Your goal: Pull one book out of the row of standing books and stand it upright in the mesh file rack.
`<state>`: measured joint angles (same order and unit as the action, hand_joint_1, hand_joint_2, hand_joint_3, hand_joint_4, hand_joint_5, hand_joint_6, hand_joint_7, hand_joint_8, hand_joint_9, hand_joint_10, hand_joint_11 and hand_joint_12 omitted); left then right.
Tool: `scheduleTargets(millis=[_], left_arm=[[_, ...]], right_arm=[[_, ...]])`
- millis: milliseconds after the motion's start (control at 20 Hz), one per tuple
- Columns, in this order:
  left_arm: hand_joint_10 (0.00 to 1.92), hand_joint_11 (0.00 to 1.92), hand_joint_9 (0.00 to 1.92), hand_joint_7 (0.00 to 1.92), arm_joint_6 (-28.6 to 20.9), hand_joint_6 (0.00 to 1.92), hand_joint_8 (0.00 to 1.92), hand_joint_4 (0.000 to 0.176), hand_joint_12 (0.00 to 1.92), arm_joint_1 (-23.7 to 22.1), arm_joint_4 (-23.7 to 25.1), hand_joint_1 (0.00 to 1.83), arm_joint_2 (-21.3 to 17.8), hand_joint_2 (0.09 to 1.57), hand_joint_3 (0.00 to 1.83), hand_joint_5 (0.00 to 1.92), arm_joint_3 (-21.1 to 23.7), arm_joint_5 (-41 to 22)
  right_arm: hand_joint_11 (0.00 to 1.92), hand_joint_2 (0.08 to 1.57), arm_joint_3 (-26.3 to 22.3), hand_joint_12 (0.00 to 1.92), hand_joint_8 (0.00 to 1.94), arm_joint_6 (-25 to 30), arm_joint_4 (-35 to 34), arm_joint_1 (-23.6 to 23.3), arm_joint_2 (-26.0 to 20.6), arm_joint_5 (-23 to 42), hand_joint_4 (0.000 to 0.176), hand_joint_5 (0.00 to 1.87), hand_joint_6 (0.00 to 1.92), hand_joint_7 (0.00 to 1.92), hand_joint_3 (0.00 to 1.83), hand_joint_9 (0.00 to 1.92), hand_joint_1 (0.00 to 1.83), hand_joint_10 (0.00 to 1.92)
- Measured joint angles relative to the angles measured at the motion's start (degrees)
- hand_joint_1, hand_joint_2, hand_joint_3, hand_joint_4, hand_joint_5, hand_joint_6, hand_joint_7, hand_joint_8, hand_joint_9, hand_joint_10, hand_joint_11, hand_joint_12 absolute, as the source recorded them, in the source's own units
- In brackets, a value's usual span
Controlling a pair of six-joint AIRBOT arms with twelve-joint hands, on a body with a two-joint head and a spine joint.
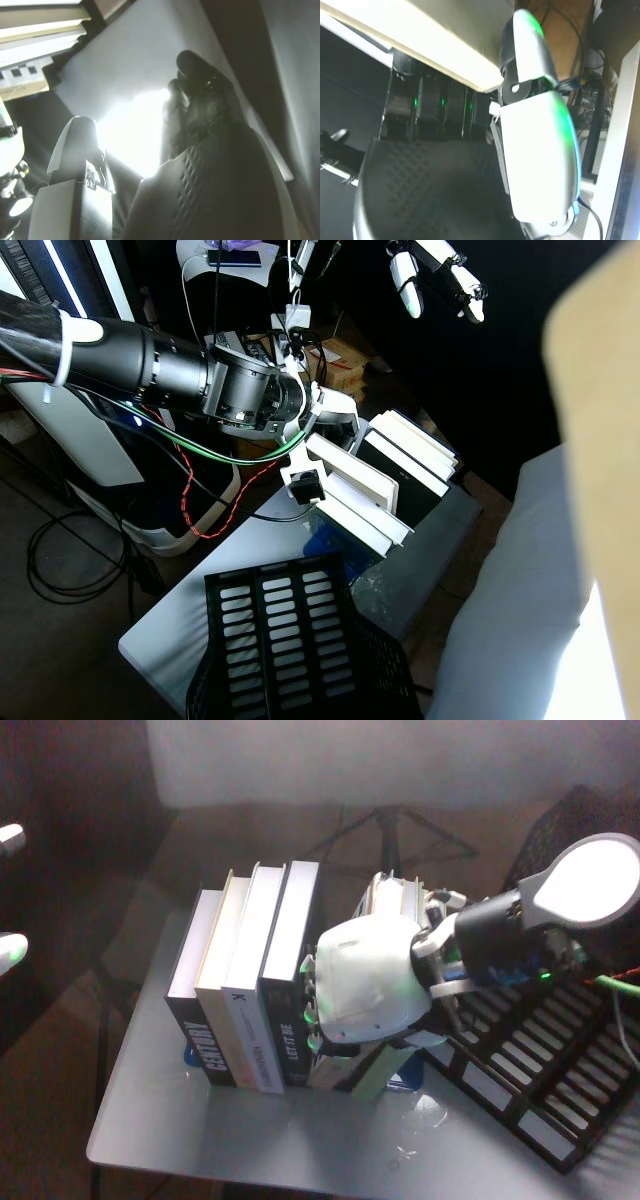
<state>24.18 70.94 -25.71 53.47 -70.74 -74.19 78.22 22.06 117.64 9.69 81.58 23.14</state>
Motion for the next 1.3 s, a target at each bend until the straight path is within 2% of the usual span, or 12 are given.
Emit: scheduleTargets(millis=[50,150,250,350,550,700,800,1000,1050,1100,1150,1300], left_arm=[[0.67,0.00,0.00,0.23,0.0,0.00,0.00,0.070,1.67,0.0,0.0,0.61,0.0,1.35,0.01,0.16,0.0,0.0],[0.71,0.00,0.11,0.28,0.0,0.01,0.02,0.032,1.66,0.0,-0.1,0.69,0.0,1.34,0.00,0.19,0.1,0.0],[0.78,0.00,0.10,0.28,0.0,0.01,0.01,0.045,1.70,0.0,0.0,0.67,0.0,1.35,0.00,0.18,0.1,0.0],[0.82,0.00,0.01,0.25,0.0,0.00,0.00,0.058,1.72,-0.2,0.0,0.65,0.0,1.36,0.01,0.17,0.1,0.0],[0.93,0.00,0.00,0.25,0.1,0.00,0.01,0.060,1.86,-1.3,0.3,0.62,0.0,1.37,0.01,0.16,0.1,0.2],[0.69,0.00,0.00,0.23,0.2,0.00,0.01,0.085,1.91,-1.6,0.3,0.55,0.7,1.38,0.01,0.14,0.1,0.1],[0.66,0.00,0.00,0.21,0.2,0.00,0.00,0.094,1.92,-1.6,0.9,0.51,1.0,1.38,0.01,0.13,0.1,0.5],[0.64,0.00,0.00,0.22,0.2,0.00,0.01,0.077,1.88,-3.7,0.7,0.53,1.7,1.38,0.01,0.13,-0.3,1.2],[0.70,0.00,0.00,0.23,0.2,0.01,0.01,0.062,1.87,-4.3,1.9,0.59,1.9,1.38,0.01,0.14,-0.5,1.8],[0.70,0.00,0.00,0.23,0.2,0.01,0.01,0.062,1.87,-4.3,2.1,0.59,2.3,1.38,0.01,0.14,-0.5,1.9],[0.66,0.00,0.00,0.24,0.2,0.01,0.02,0.054,1.85,-4.3,2.4,0.63,2.4,1.38,0.00,0.14,-0.5,2.0],[0.67,0.00,0.00,0.24,0.2,0.01,0.01,0.042,1.69,-4.3,2.2,0.62,2.5,1.38,0.00,0.14,-0.5,2.6]], right_arm=[[1.33,1.15,-0.5,1.92,1.82,0.0,-0.2,-0.6,-0.7,0.5,0.000,0.91,1.10,1.07,0.00,1.25,1.16,1.92],[1.32,1.15,-2.1,1.92,1.92,0.0,-0.7,-1.6,-2.6,1.3,0.000,0.90,1.11,1.07,0.00,1.23,1.15,1.92],[0.83,1.17,-3.0,1.83,1.27,0.0,-1.0,-2.3,-3.7,1.7,0.000,0.83,0.97,0.88,0.00,0.89,1.34,1.58],[0.60,1.18,-4.1,1.61,1.09,0.0,-1.3,-3.0,-5.1,2.2,0.000,0.76,1.30,0.85,0.00,0.81,1.35,1.43],[0.61,1.20,-5.7,1.71,1.21,1.1,-3.0,-4.9,-7.8,2.2,0.000,0.73,1.29,0.80,0.00,0.82,1.35,1.46],[0.57,1.23,-6.6,1.80,1.30,1.1,-3.9,-6.0,-9.4,2.7,0.000,0.67,1.35,0.78,0.00,0.74,1.34,1.55],[0.80,1.23,-6.6,1.92,1.51,1.1,-4.6,-7.1,-10.2,3.3,0.000,0.74,1.14,0.83,0.00,0.87,1.22,1.69],[0.74,1.21,-8.1,1.91,1.34,1.1,-5.0,-9.6,-12.6,4.3,0.000,0.75,1.04,0.82,0.00,0.82,1.35,1.62],[0.93,1.25,-8.9,1.92,1.55,1.2,-5.2,-11.3,-14.0,5.0,0.000,0.70,1.15,0.80,0.00,0.91,1.24,1.74],[0.93,1.25,-9.1,1.92,1.55,1.3,-5.2,-12.2,-14.9,5.3,0.000,0.70,1.15,0.80,0.00,0.91,1.24,1.74],[0.46,1.27,-9.3,1.82,1.42,1.2,-5.3,-13.0,-15.7,5.1,0.000,0.70,1.42,0.73,0.00,0.64,1.15,1.39],[0.33,1.28,-9.7,1.92,1.41,1.4,-5.1,-15.0,-17.4,4.7,0.000,0.71,1.50,0.68,0.00,0.57,1.13,1.38]])
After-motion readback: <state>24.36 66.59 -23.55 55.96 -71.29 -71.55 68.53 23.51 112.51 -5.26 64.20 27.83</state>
